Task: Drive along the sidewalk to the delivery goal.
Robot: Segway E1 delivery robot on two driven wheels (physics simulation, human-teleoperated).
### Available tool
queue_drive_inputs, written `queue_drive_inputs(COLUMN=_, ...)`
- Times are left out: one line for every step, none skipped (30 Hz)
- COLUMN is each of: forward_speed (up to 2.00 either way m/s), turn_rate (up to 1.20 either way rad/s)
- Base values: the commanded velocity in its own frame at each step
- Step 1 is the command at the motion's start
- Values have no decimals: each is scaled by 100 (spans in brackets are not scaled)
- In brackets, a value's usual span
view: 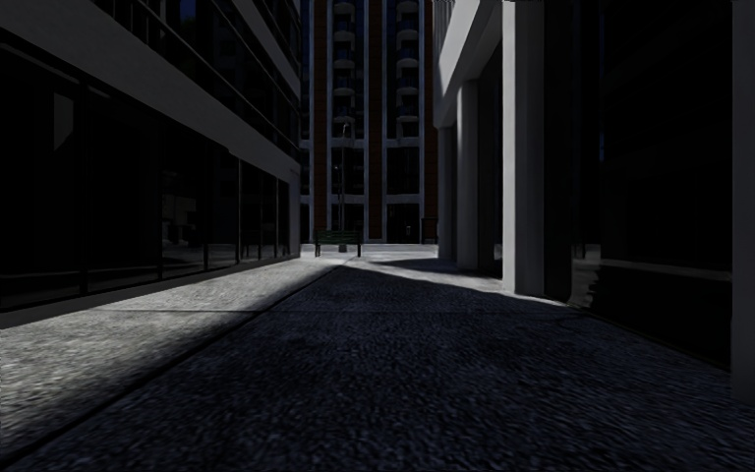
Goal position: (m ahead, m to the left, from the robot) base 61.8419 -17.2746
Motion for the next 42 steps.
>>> queue_drive_inputs(forward_speed=200, turn_rate=0)
queue_drive_inputs(forward_speed=200, turn_rate=0)
queue_drive_inputs(forward_speed=200, turn_rate=0)
queue_drive_inputs(forward_speed=200, turn_rate=0)
queue_drive_inputs(forward_speed=200, turn_rate=0)
queue_drive_inputs(forward_speed=200, turn_rate=0)
queue_drive_inputs(forward_speed=200, turn_rate=0)
queue_drive_inputs(forward_speed=200, turn_rate=0)
queue_drive_inputs(forward_speed=200, turn_rate=0)
queue_drive_inputs(forward_speed=200, turn_rate=0)
queue_drive_inputs(forward_speed=200, turn_rate=0)
queue_drive_inputs(forward_speed=200, turn_rate=0)
queue_drive_inputs(forward_speed=200, turn_rate=0)
queue_drive_inputs(forward_speed=200, turn_rate=0)
queue_drive_inputs(forward_speed=200, turn_rate=0)
queue_drive_inputs(forward_speed=200, turn_rate=0)
queue_drive_inputs(forward_speed=200, turn_rate=0)
queue_drive_inputs(forward_speed=200, turn_rate=0)
queue_drive_inputs(forward_speed=200, turn_rate=0)
queue_drive_inputs(forward_speed=200, turn_rate=0)
queue_drive_inputs(forward_speed=200, turn_rate=0)
queue_drive_inputs(forward_speed=200, turn_rate=0)
queue_drive_inputs(forward_speed=200, turn_rate=0)
queue_drive_inputs(forward_speed=200, turn_rate=0)
queue_drive_inputs(forward_speed=200, turn_rate=0)
queue_drive_inputs(forward_speed=200, turn_rate=0)
queue_drive_inputs(forward_speed=200, turn_rate=0)
queue_drive_inputs(forward_speed=200, turn_rate=0)
queue_drive_inputs(forward_speed=200, turn_rate=0)
queue_drive_inputs(forward_speed=200, turn_rate=0)
queue_drive_inputs(forward_speed=200, turn_rate=0)
queue_drive_inputs(forward_speed=200, turn_rate=0)
queue_drive_inputs(forward_speed=200, turn_rate=0)
queue_drive_inputs(forward_speed=200, turn_rate=0)
queue_drive_inputs(forward_speed=200, turn_rate=0)
queue_drive_inputs(forward_speed=200, turn_rate=0)
queue_drive_inputs(forward_speed=200, turn_rate=0)
queue_drive_inputs(forward_speed=200, turn_rate=0)
queue_drive_inputs(forward_speed=200, turn_rate=0)
queue_drive_inputs(forward_speed=200, turn_rate=0)
queue_drive_inputs(forward_speed=200, turn_rate=0)
queue_drive_inputs(forward_speed=200, turn_rate=0)
